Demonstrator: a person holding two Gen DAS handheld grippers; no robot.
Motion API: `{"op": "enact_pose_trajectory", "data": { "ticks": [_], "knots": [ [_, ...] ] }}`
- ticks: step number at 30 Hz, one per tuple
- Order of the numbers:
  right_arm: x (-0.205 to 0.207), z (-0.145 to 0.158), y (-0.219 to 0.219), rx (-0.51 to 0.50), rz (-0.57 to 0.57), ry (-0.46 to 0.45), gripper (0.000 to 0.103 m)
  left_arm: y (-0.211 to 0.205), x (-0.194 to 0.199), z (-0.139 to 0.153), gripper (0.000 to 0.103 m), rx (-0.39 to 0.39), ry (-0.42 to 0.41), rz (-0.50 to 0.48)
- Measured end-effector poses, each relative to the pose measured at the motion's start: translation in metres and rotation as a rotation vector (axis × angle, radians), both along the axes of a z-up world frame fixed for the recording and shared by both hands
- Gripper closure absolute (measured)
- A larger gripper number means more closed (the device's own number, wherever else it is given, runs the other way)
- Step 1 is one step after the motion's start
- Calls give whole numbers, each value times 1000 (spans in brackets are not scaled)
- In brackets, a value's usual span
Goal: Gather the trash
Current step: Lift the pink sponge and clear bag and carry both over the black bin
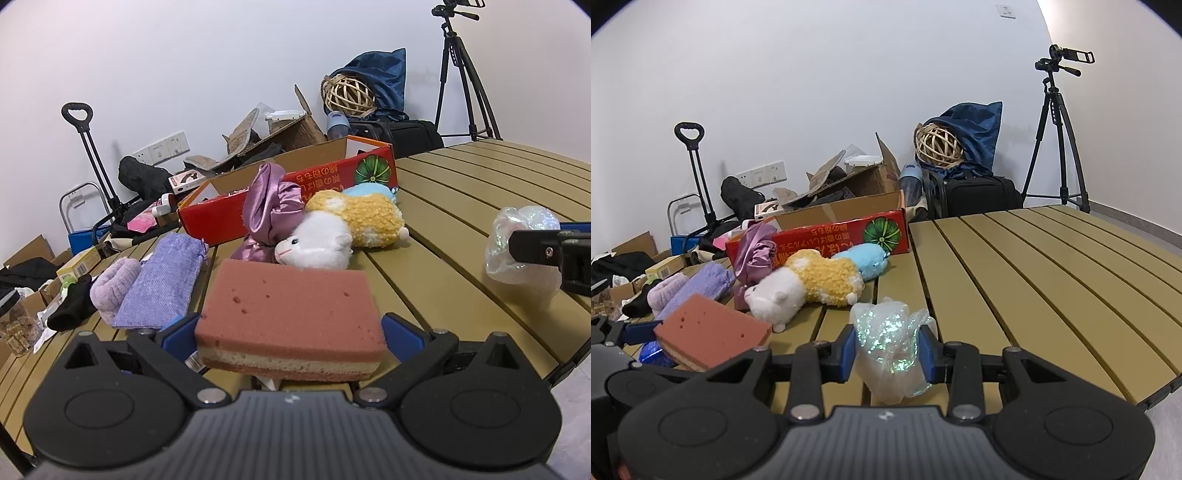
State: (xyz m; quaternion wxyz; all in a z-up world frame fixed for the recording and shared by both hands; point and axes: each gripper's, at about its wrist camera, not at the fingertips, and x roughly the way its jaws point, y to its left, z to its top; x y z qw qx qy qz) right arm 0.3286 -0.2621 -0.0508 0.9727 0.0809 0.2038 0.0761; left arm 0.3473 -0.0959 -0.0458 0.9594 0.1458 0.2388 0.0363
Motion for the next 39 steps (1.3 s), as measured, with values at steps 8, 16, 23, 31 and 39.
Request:
{"op": "enact_pose_trajectory", "data": {
  "ticks": [8,16,23,31,39],
  "knots": [
    [0,-1,0,1,-3,1,69,12,-2,3,3,-81,-24,-20],
    [-2,-3,0,-7,-2,2,69,9,-8,5,5,-67,-55,-29],
    [-6,-3,2,-22,8,-7,69,13,-17,11,5,-87,-82,-39],
    [-14,-1,1,-37,25,-24,69,22,-34,18,5,-133,-103,-60],
    [-27,3,2,-42,56,-38,69,31,-55,24,5,-178,-123,-61]
  ]
}}
